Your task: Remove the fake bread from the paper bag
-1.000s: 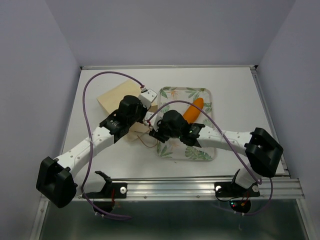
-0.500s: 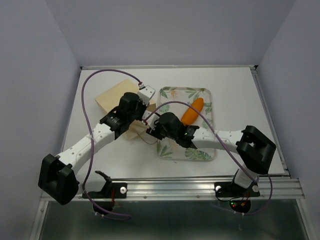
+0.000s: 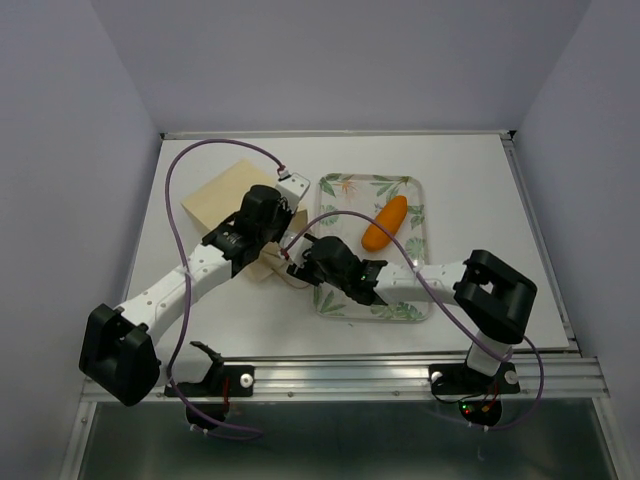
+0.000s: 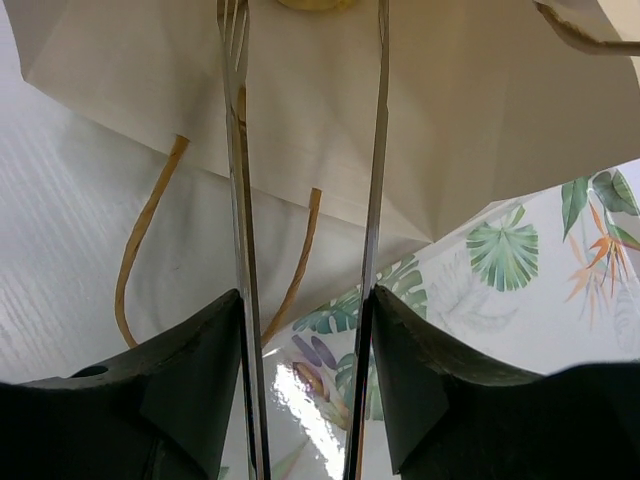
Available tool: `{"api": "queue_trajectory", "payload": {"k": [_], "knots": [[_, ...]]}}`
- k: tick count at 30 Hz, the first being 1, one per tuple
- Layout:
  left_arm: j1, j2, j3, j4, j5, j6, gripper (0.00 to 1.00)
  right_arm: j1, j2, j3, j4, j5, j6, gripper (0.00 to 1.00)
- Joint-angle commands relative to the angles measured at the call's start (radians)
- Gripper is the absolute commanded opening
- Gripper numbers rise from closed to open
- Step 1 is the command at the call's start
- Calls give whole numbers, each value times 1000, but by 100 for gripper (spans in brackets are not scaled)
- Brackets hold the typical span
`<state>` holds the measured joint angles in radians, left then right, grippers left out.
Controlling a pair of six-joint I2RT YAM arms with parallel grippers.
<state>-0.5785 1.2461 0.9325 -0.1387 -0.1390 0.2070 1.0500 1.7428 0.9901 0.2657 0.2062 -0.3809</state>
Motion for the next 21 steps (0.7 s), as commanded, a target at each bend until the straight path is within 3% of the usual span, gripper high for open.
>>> {"api": "queue_trajectory", "payload": {"k": [1,21], "knots": [[-40,-10,46,42,30,-27,0,21,-5,-25,128,33,-15,57],[-40,-11,81,19,-30,-60,0,21,-92,-154,233,22,144,59]]}}
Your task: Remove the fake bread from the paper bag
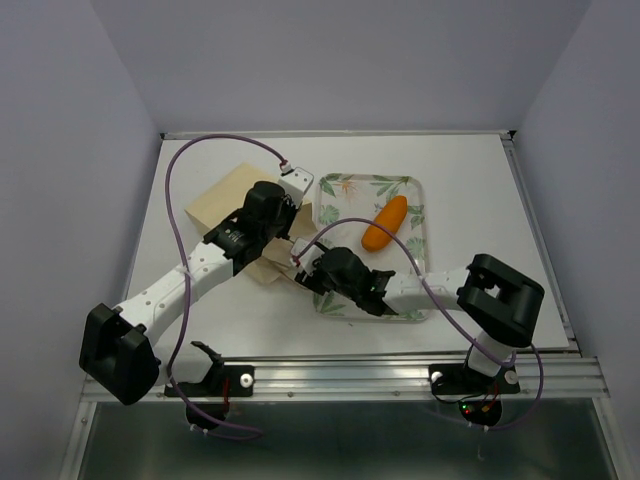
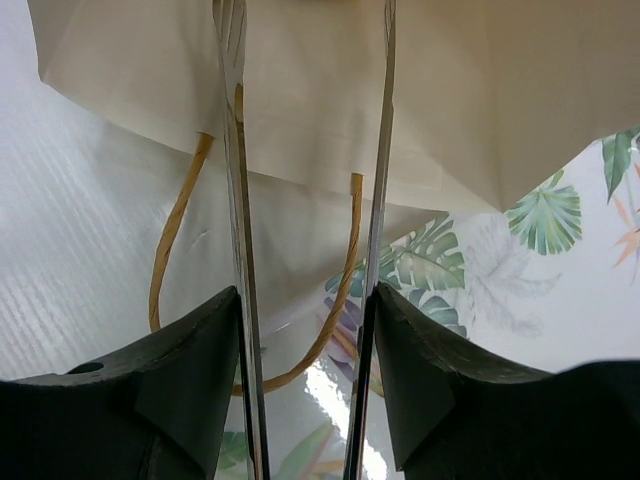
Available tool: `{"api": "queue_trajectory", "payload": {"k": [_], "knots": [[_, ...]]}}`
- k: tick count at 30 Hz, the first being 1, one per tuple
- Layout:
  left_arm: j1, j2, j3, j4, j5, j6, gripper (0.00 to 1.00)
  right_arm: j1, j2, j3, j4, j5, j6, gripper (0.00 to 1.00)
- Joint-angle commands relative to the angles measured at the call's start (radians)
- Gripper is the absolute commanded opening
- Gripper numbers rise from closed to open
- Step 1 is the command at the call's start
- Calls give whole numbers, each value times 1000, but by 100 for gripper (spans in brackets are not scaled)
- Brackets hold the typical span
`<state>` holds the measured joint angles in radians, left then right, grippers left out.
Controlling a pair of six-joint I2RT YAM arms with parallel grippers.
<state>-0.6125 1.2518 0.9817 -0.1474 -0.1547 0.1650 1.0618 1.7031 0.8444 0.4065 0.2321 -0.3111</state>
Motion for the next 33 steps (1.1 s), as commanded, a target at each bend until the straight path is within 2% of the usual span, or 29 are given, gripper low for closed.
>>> {"api": "queue_trajectory", "payload": {"k": [1,10,22,26,31,33], "knots": [[-6,-22,31,29,-5,-19,0,9,-48,-4,89,-16,107,60],[-6,-75,3,51,35,-30,0,9,0,28,110,-119,173,60],[-6,-68,0,48,87,-33,0,9,118,117,164,7,152,62],[-7,-61,2,48,93,-33,0,9,136,130,181,4,129,63],[-7,-60,3,49,95,-28,0,9,161,160,158,23,107,54],[-7,-60,3,49,95,-27,0,9,164,159,157,19,98,41]]}}
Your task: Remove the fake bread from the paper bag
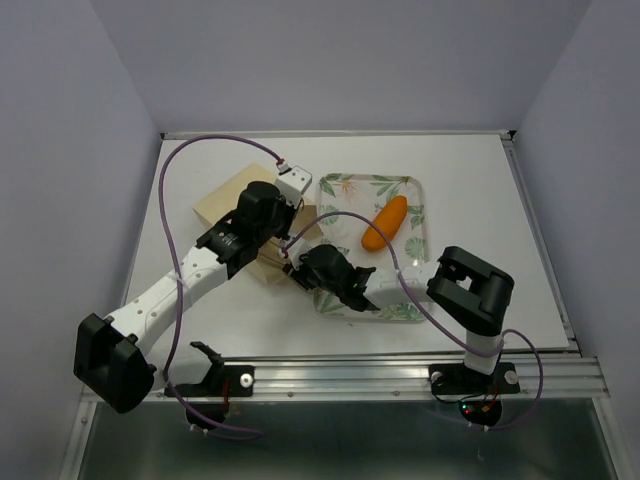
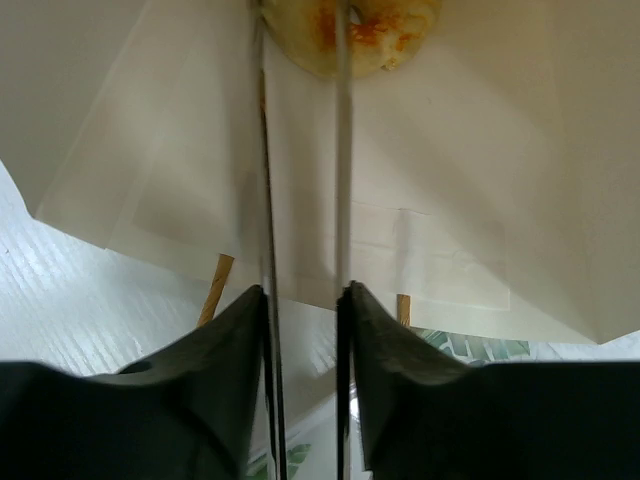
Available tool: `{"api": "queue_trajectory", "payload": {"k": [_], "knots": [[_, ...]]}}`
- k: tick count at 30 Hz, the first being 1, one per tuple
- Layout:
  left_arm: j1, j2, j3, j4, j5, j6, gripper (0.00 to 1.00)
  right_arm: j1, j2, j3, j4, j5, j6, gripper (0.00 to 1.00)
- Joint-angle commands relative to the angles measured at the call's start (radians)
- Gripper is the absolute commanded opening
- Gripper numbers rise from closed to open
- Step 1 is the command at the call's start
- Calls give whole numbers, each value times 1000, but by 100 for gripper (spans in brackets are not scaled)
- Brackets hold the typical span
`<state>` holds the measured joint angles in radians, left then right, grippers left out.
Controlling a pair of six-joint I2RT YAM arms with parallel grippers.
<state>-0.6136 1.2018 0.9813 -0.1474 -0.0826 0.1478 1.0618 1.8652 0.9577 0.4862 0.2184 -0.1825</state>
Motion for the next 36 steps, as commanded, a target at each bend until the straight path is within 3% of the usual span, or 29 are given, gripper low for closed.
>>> {"api": "queue_trajectory", "payload": {"k": [1,3,8,12,25,30,36], "knots": [[-6,-10,3,52,23,-10,0,9,-1,49,72,30,-37,35],[-6,-5,5,52,21,-8,0,9,-6,52,63,32,-37,23],[-5,-1,2,54,-8,-10,0,9,-73,30,46,10,-6,6],[-6,2,-12,61,-40,-13,0,9,-158,6,31,27,29,1],[-5,27,-9,85,-85,2,0,9,-516,-123,-222,133,216,1],[-5,51,0,92,-97,4,0,9,-668,-186,-288,90,305,1],[-3,44,7,108,-101,18,0,9,-830,-261,-526,150,403,1]]}}
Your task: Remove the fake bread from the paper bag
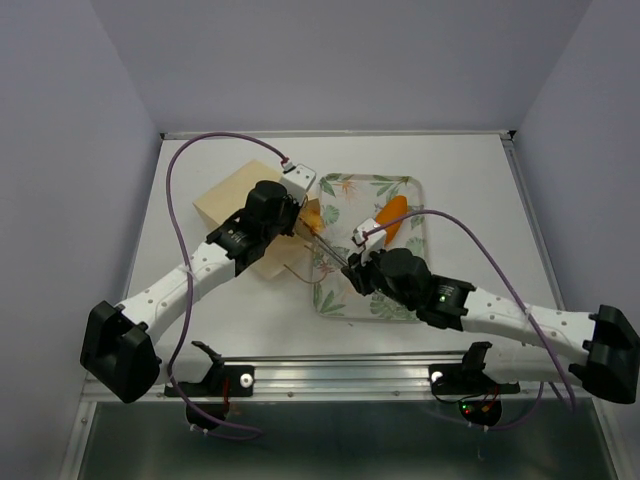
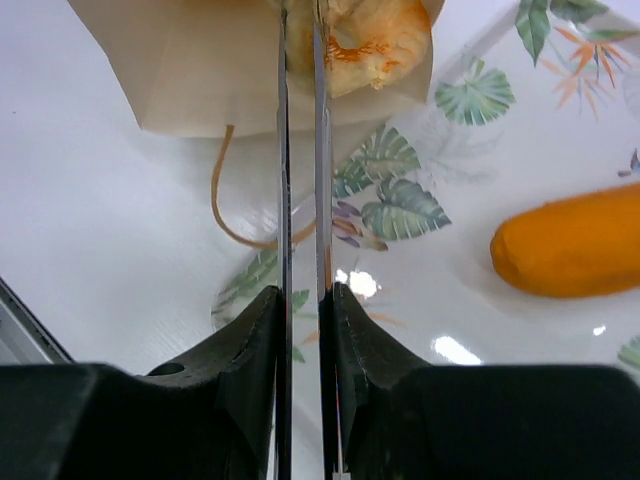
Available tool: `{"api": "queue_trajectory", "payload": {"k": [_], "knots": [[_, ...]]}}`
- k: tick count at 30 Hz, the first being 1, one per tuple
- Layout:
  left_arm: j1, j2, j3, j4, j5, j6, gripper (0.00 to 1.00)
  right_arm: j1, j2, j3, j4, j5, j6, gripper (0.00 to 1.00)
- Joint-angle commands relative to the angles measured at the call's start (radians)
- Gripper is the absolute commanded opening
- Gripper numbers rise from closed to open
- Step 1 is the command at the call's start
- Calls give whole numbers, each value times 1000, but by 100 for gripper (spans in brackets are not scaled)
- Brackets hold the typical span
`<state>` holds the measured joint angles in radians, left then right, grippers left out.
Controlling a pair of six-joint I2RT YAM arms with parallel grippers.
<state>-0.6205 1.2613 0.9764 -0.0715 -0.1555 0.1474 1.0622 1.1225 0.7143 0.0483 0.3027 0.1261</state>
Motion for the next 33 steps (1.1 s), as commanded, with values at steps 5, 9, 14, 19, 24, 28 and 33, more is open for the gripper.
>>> {"api": "queue_trajectory", "payload": {"k": [5,9,14,19,24,28,33], "knots": [[5,-13,5,42,-55,24,0,8,-274,-56,-246,23,223,1],[5,-8,1,47,-78,21,0,8,-430,-79,-404,47,311,3],[5,-17,-10,64,-76,24,0,8,-486,-81,-519,40,379,5],[5,-25,-8,64,-67,23,0,8,-469,-47,-650,101,474,9],[5,-22,-10,90,-56,18,0,8,-405,-70,-645,67,504,18],[5,-22,-8,93,-55,17,0,8,-348,-73,-637,50,504,28],[5,-30,-16,93,-50,12,0,8,-371,-49,-637,20,466,51]]}}
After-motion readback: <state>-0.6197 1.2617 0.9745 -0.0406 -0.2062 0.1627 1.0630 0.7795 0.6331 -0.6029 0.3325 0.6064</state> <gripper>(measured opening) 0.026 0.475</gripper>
